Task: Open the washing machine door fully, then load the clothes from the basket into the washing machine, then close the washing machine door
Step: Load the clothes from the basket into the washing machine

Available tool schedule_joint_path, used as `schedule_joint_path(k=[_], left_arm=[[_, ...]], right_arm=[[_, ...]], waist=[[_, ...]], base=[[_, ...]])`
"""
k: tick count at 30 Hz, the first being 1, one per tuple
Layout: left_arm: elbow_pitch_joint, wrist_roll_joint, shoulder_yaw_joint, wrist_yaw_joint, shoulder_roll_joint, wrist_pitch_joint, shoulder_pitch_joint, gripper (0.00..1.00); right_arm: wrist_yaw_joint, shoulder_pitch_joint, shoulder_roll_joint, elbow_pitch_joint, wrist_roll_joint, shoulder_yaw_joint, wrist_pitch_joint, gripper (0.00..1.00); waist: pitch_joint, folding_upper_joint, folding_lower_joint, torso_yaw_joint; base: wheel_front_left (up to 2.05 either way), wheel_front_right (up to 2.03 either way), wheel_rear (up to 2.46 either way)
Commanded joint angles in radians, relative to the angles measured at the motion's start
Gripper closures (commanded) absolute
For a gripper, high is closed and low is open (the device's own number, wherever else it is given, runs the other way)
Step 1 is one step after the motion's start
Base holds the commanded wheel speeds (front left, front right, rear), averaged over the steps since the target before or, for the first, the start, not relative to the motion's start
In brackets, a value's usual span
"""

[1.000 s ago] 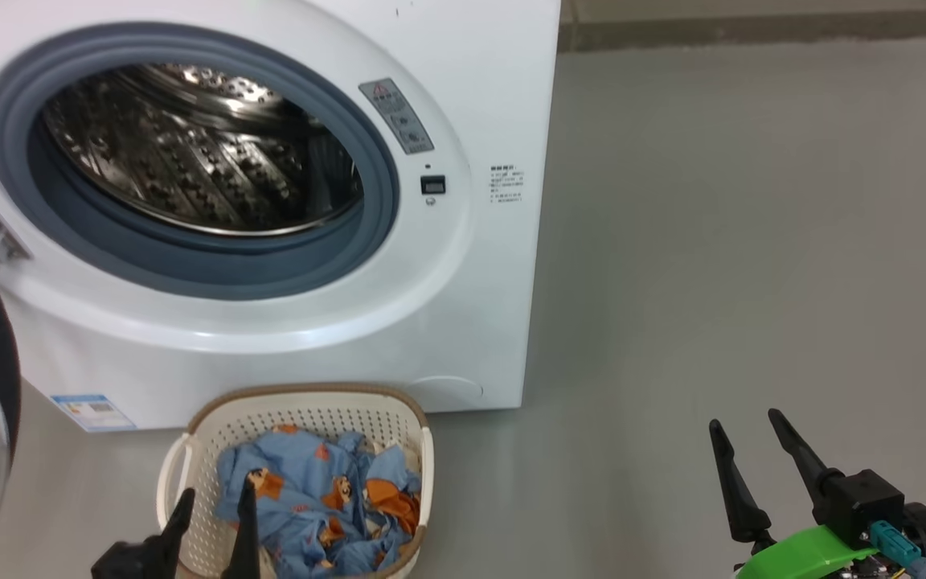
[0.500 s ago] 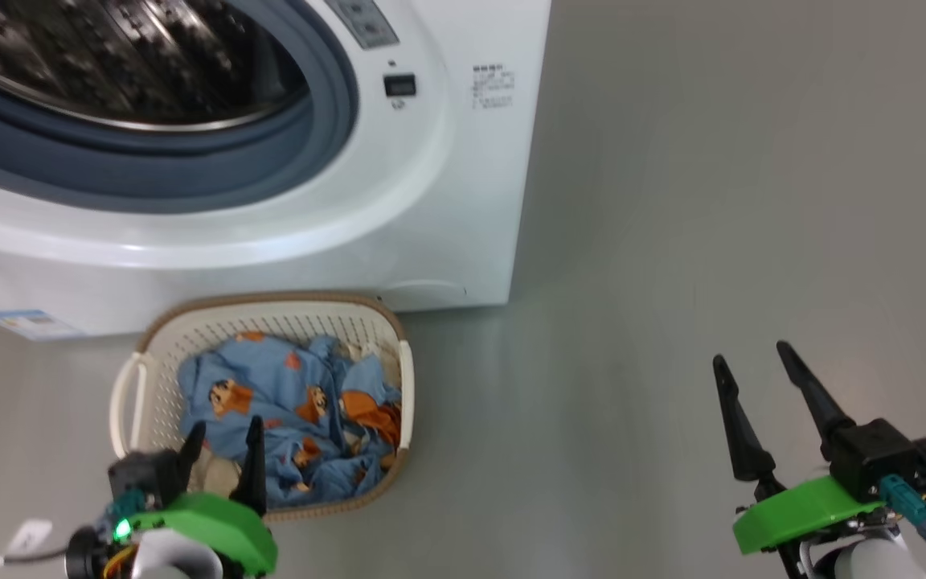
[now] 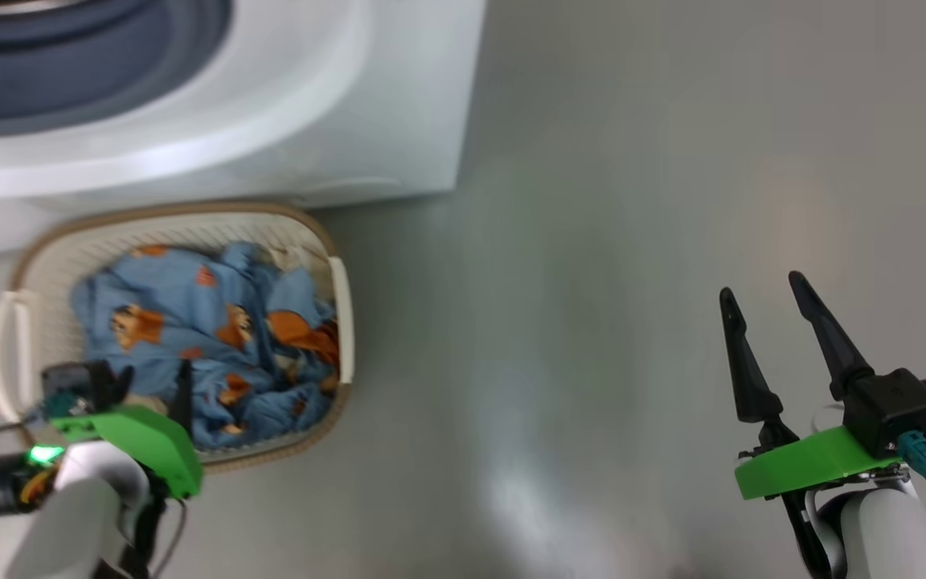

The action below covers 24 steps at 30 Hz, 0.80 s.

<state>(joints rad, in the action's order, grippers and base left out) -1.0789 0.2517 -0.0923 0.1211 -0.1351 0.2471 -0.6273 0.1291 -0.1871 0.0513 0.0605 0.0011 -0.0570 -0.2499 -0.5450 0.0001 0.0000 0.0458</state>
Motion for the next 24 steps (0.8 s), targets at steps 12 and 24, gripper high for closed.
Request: schedule_joint_path(k=[12,24], left_arm=[[-0.181,0.008,0.003,0.007,-0.118,-0.062,-0.147,0.00],[-0.207,0.018,-0.009,-0.025,-0.150,-0.169,-0.232,0.00]], right_arm=[[0.002,-0.023,0.000,-0.055,0.013,0.026,-0.012,0.00],[0.002,-0.024,-0.001,-0.088,0.037,0.033,-0.012,0.00]], waist=[[-0.225,-0.0001,0.0000,0.154],[-0.317,-0.0001,0.0000,0.190]], base=[[0.00,0.00,0.00],[0.00,0.00,0.00]])
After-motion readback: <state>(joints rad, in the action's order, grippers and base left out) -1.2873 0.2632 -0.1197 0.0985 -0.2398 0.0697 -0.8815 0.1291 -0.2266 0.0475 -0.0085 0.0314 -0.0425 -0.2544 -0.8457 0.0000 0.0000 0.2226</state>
